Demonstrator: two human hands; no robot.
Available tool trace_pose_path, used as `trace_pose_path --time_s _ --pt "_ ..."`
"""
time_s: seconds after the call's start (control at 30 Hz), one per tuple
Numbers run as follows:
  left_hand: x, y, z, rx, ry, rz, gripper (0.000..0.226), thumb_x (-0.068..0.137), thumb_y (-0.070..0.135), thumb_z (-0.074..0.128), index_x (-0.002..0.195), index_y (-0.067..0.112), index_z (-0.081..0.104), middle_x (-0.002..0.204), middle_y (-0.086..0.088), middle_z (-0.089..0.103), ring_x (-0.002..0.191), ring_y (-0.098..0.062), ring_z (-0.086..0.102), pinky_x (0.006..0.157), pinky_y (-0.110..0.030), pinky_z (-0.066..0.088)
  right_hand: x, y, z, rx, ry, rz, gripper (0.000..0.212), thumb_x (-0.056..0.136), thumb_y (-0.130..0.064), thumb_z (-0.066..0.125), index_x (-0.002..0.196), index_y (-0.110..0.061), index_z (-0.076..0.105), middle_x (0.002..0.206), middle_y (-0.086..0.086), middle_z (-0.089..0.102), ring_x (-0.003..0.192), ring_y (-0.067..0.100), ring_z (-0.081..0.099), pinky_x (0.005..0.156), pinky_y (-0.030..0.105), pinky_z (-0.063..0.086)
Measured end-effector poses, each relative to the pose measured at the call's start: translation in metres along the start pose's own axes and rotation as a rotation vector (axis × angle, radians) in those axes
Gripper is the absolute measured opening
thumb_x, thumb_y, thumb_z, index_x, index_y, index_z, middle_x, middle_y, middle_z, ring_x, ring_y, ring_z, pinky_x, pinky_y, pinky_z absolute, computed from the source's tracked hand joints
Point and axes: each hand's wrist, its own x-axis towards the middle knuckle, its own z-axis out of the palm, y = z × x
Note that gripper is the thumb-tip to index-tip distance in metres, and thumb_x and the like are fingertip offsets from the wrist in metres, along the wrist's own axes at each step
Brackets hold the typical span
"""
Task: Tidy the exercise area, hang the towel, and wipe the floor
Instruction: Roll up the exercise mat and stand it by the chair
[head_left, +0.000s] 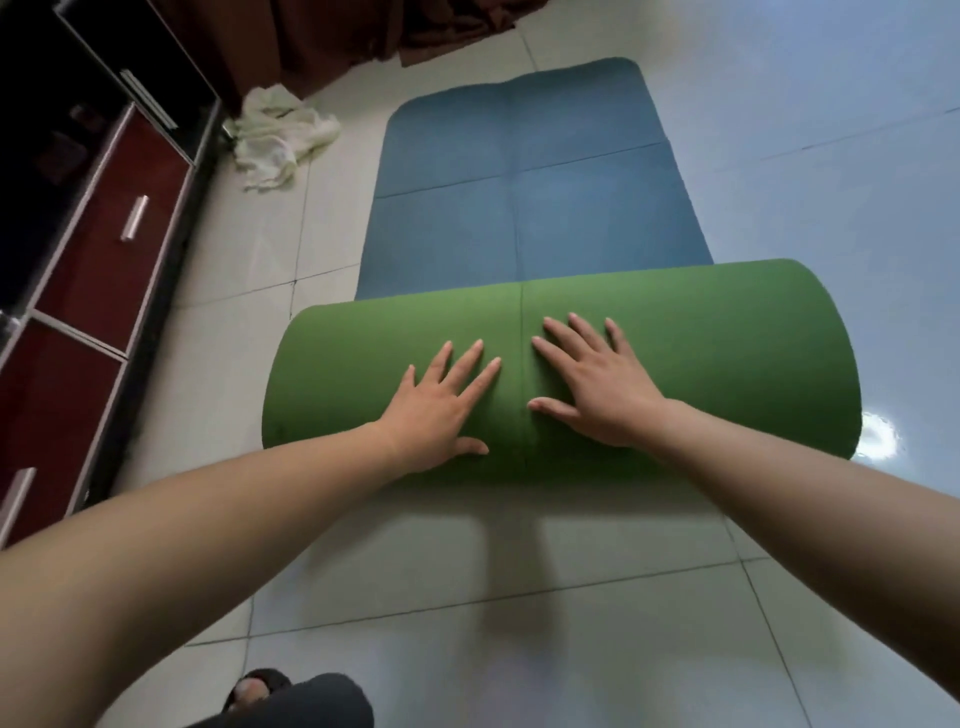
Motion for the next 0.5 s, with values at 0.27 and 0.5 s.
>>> trace_pose_path --time_s 0.27,0.5 --pt "0.035 -0.038 -0.005 -0.064 0.1 0.106 0.095 0.082 0.068 0.044 0.147 0.031 -0.016 0.157 0.0 -0.02 0.144 -0.03 -0.012 0.114 -0.058 0.013 0.005 -0.017 0.01 -0.121 0.004 0.074 0.085 0.08 -0.066 0.005 0.148 -0.016 0.016 0.157 0.006 0.009 0.145 0.027 0.006 0.112 0.053 0.0" --pt "0.06 -0.066 -0.012 -0.187 0.264 0.178 0.071 0.093 0.058 0.031 0.15 0.029 -0.001 0.159 0.001 -0.008 0.146 -0.023 -0.007 0.113 -0.058 0.004 0.034 -0.031 0.002 -0.117 0.024 0.282 0.085 0.076 -0.066 -0.002 0.149 -0.022 0.004 0.158 -0.004 -0.006 0.144 0.019 -0.009 0.112 0.053 -0.009"
